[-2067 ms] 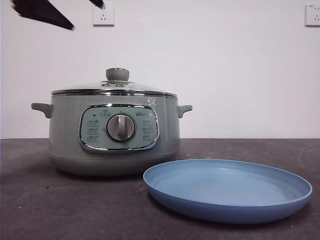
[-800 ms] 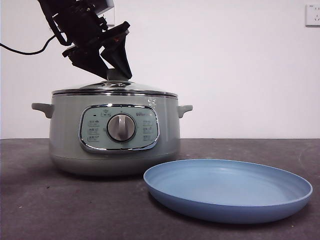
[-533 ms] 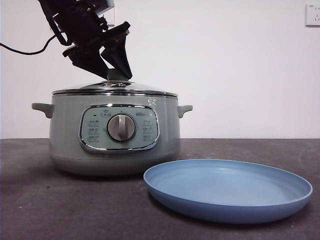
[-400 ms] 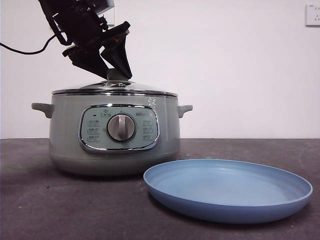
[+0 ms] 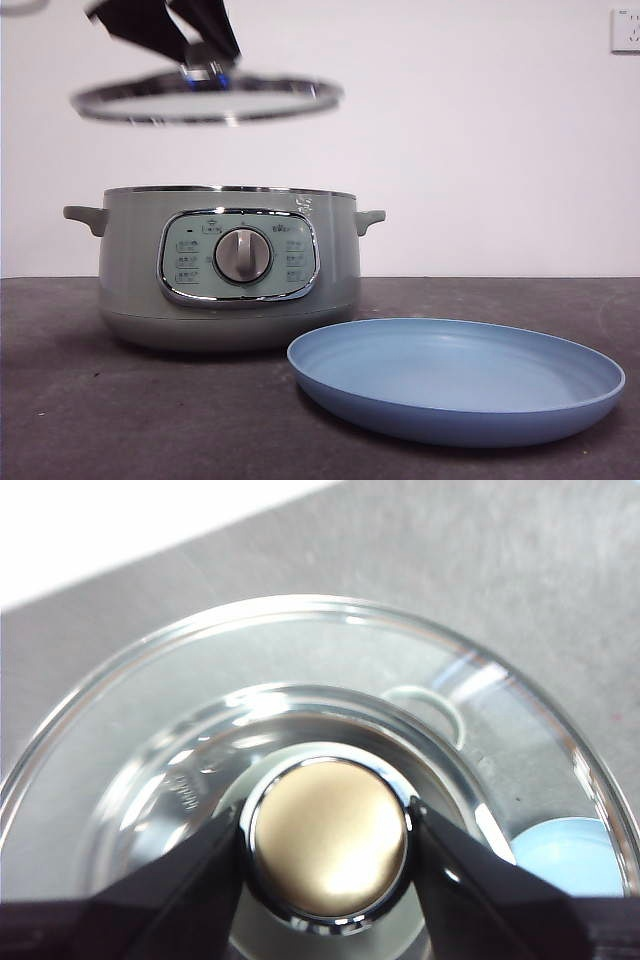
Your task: Take the potato out from the steamer,put the potato on the plate,close the lid
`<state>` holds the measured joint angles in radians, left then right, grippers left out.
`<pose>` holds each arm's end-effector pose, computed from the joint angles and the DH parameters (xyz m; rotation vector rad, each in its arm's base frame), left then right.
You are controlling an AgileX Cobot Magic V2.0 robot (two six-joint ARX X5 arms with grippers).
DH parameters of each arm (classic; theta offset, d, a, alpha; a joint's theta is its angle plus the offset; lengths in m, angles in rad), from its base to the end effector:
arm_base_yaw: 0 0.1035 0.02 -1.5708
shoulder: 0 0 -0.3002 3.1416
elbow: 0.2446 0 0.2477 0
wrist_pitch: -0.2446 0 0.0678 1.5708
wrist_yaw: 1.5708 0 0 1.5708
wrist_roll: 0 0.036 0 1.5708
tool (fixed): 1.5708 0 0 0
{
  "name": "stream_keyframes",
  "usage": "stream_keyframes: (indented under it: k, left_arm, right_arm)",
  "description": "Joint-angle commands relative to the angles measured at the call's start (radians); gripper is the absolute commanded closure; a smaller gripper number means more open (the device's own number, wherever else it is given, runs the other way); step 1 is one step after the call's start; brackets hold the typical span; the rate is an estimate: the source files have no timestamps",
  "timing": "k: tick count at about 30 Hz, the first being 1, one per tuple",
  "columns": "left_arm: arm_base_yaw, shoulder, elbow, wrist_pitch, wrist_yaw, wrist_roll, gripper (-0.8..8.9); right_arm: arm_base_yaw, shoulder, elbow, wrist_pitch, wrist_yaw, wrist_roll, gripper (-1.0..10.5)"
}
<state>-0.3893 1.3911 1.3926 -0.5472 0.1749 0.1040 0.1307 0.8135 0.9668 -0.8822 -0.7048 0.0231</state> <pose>0.2704 -0.1177 0.4056 0.1579 0.5208 -0.5784 0.1091 0.0379 0.3542 0.2331 0.7285 0.7893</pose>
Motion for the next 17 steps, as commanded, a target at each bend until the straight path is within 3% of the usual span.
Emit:
stream_keyframes:
  k: [1, 6, 17]
  left_arm:
    - [-0.001, -0.092, 0.005, -0.030, -0.024, -0.003, 8.22]
    - [-0.001, -0.250, 0.005, -0.160, -0.095, -0.016, 8.22]
    - [-0.002, -0.551, 0.005, -0.459, -0.245, -0.064, 8.22]
  right_arm:
    - [0.035, 0.035, 0.011, 0.059, -0.002, 0.061, 3.2]
    - [0.147, 0.163, 0.081, 0.152, 0.027, 0.105, 3.2]
    - [0.409, 0.626, 0.475, 0.206, 0.246, 0.110, 3.2]
